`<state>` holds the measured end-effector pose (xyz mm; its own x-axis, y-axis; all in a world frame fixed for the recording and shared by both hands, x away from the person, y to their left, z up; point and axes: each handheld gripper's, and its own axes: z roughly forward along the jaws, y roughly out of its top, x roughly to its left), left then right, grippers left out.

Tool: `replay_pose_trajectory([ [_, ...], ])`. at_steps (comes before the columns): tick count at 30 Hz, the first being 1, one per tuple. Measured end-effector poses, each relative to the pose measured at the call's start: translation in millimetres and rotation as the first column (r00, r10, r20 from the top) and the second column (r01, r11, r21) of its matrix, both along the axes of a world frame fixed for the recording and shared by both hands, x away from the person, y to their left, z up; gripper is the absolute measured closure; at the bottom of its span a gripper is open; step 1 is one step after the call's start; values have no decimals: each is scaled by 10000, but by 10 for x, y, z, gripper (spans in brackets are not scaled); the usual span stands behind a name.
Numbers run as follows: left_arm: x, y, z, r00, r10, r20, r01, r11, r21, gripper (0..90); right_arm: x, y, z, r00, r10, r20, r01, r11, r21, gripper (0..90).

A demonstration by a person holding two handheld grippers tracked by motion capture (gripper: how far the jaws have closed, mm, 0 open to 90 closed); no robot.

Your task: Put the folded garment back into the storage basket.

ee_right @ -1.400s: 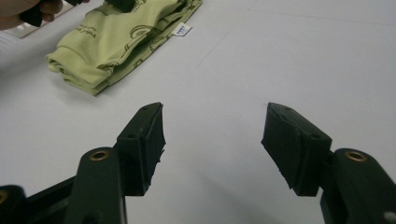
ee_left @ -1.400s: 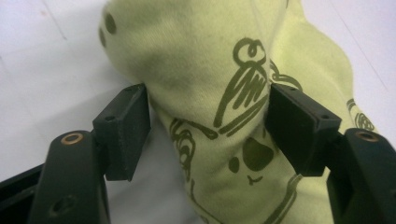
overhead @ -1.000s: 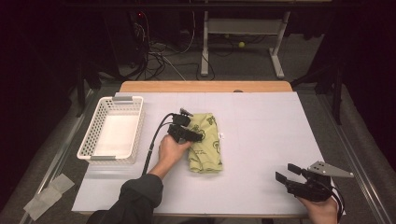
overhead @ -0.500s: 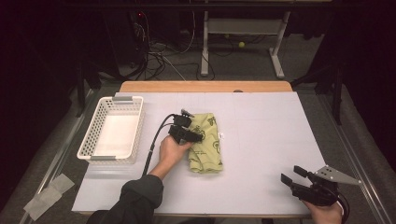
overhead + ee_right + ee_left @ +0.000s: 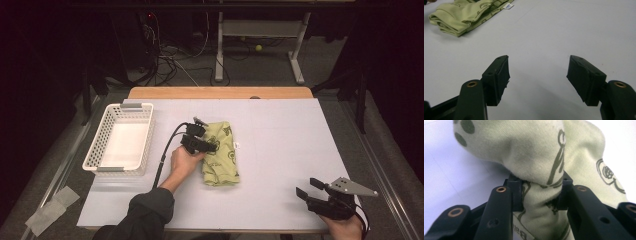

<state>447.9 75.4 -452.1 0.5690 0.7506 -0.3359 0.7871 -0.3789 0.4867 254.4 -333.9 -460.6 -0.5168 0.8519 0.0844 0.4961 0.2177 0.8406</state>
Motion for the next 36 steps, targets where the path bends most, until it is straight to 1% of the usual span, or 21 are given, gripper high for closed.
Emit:
replay_pose_trajectory([
  [2,-11,-3,33,9999,-70,89,69,10000,72,654,-3,-8,1,10000,-6,11,6,10000,11,346],
  [7,-24,7,121,9996,-237,163,235,9997,88,668,-5,-21,1,10000,-37,24,37,10000,73,346],
  [12,-58,8,240,9982,-439,398,433,9989,152,671,-3,-19,-5,10000,-13,-4,14,10000,19,350],
  [19,-105,82,383,9963,-681,529,673,9976,158,672,-6,-18,-4,10000,-34,-7,34,10000,47,350],
  [26,-128,230,503,9970,-531,564,528,9986,74,675,-7,-16,-2,10000,-29,23,28,10000,24,350],
  [29,-142,258,547,9968,-520,608,514,9986,112,676,-7,-17,-2,10000,-64,-13,64,10000,58,349],
  [36,-173,284,646,9957,-581,726,579,9983,54,677,-11,-22,3,10000,-65,31,65,9999,130,346],
])
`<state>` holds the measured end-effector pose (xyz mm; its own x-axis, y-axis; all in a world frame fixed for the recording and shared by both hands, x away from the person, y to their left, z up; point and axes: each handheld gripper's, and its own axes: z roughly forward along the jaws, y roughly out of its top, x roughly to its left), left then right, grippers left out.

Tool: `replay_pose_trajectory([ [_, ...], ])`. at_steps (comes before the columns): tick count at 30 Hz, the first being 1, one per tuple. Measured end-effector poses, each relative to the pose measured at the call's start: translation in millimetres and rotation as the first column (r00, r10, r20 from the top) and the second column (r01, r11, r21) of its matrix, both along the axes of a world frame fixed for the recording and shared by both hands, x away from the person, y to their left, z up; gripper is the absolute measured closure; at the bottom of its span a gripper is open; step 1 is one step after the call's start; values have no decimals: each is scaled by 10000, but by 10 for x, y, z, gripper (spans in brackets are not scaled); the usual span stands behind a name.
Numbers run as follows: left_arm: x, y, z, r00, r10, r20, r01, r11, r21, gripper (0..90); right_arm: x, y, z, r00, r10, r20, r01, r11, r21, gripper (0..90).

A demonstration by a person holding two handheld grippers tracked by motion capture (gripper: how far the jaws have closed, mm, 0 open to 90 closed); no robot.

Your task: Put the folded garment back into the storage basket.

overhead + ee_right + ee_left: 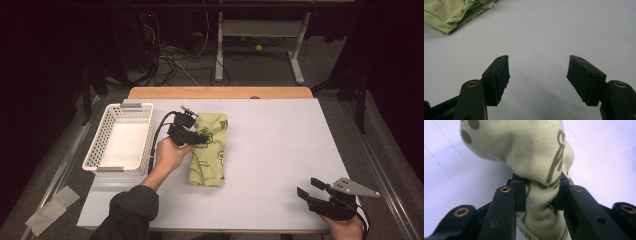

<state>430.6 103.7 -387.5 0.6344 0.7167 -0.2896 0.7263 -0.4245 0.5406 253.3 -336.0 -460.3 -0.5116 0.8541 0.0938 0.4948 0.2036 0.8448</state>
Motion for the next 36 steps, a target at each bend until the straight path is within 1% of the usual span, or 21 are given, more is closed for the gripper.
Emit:
replay_pose_trajectory([
  [3,-10,21,40,10000,-8,21,8,10000,-43,677,-3,-3,1,10000,-5,16,5,10000,2,346],
  [9,-30,63,132,9999,4,124,-4,10000,14,680,-4,-6,0,10000,-7,33,7,10000,-19,347],
  [13,-47,114,204,9998,-4,193,4,10000,-1,681,-8,-6,3,10000,7,49,-7,10000,-13,346],
  [17,-71,177,288,9996,-27,283,24,10000,91,682,-9,-12,3,10000,-18,62,18,10000,28,346],
  [19,-79,204,322,9995,16,312,-20,9999,138,682,-8,-13,2,10000,-28,51,28,10000,38,346],
  [30,-142,426,505,9979,365,532,-366,9993,14,682,-1,-15,0,10000,-26,43,26,10000,43,344],
  [36,-179,540,553,9967,614,541,-603,9980,-201,682,42,10,5,10000,79,49,-79,10000,37,342],
])
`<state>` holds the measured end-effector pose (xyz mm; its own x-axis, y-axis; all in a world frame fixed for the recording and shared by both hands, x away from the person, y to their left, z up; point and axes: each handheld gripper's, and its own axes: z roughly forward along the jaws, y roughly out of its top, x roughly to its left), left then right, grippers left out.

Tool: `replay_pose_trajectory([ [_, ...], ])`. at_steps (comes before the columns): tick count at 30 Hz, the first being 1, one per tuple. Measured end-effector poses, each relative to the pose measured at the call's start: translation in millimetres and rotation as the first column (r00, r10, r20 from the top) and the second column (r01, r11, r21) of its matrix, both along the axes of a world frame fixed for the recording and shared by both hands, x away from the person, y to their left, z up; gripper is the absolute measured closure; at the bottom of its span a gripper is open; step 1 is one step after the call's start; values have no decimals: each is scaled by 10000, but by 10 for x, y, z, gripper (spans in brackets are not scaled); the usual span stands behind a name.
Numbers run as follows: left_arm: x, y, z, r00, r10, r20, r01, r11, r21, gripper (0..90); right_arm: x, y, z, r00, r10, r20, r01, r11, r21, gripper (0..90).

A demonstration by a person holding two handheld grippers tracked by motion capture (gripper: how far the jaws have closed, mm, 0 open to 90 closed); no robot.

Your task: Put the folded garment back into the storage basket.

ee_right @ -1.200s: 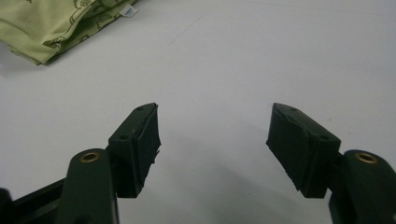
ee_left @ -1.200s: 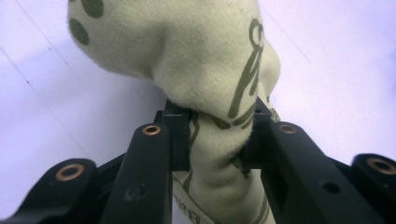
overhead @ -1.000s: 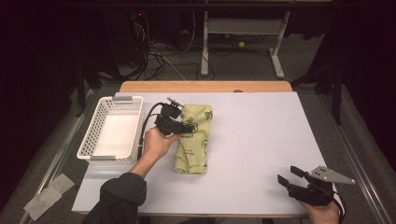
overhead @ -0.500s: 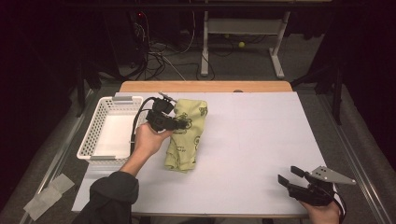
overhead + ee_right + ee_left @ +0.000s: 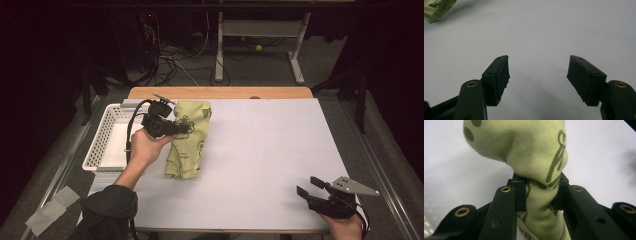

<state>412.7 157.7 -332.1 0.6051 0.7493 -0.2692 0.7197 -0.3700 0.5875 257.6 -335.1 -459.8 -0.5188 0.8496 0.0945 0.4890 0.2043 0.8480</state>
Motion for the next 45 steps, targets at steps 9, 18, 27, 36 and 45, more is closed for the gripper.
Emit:
replay_pose_trajectory([
  [9,-72,197,117,9995,303,23,-303,9995,-94,682,49,24,-5,9999,142,-45,-142,9999,3,339],
  [18,-98,421,251,9989,469,57,-467,9984,-319,682,75,49,-4,9997,229,-67,-229,9997,-33,339],
  [27,-111,669,323,9936,1118,140,-1108,9919,-620,681,88,53,-7,9997,240,-85,-240,9997,-5,339],
  [36,-96,892,417,9871,1575,297,-1553,9858,-645,681,89,57,-6,9997,212,-74,-213,9998,-51,338],
  [45,-58,1112,359,9785,2003,485,-1984,9793,-411,678,88,55,-6,9999,145,-90,-145,9999,-57,338],
])
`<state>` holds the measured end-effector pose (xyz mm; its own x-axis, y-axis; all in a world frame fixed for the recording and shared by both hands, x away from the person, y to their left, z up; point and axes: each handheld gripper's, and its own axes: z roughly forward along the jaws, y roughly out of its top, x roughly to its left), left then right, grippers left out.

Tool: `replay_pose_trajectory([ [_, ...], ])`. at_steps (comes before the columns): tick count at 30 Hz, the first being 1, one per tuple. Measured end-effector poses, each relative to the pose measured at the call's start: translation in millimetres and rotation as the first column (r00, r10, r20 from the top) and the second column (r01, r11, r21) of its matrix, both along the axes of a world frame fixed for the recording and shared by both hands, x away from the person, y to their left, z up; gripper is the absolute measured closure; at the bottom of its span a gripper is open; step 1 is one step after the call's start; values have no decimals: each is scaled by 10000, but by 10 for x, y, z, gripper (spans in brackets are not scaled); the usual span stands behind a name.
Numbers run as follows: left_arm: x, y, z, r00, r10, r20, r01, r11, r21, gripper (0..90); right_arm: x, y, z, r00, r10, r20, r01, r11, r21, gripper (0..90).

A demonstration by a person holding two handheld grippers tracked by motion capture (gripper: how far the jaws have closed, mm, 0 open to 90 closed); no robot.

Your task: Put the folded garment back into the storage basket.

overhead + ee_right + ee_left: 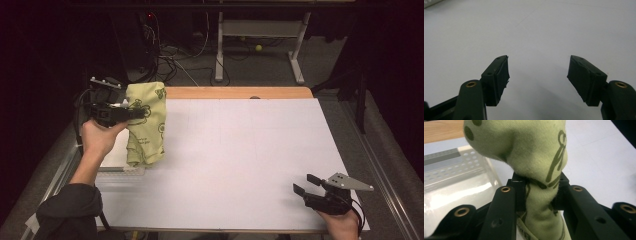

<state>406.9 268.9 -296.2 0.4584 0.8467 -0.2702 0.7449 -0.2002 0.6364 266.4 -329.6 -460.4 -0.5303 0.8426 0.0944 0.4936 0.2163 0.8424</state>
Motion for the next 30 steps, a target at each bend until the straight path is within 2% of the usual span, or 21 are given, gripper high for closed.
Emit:
replay_pose_trajectory([
  [4,25,124,-79,9993,342,-129,-343,9993,-132,678,-1,0,0,10000,-6,-1,6,10000,-12,338],
  [9,56,237,-194,9977,608,-290,-610,9981,-91,678,3,-6,-3,10000,-11,-12,11,10000,-3,338],
  [25,91,438,-422,9928,1091,-505,-1100,9938,-161,677,6,-12,-8,9999,-77,-102,77,10000,54,338],
  [27,95,456,-455,9917,1167,-533,-1173,9930,-97,677,6,-13,-8,9999,-63,-93,64,10000,56,338],
  [29,99,459,-482,9906,1256,-537,-1246,9920,221,676,6,-14,-9,9999,-74,-99,74,10000,48,338],
  [30,101,462,-495,9901,1287,-553,-1276,9916,230,676,6,-14,-9,9999,-78,-100,78,10000,46,338],
])
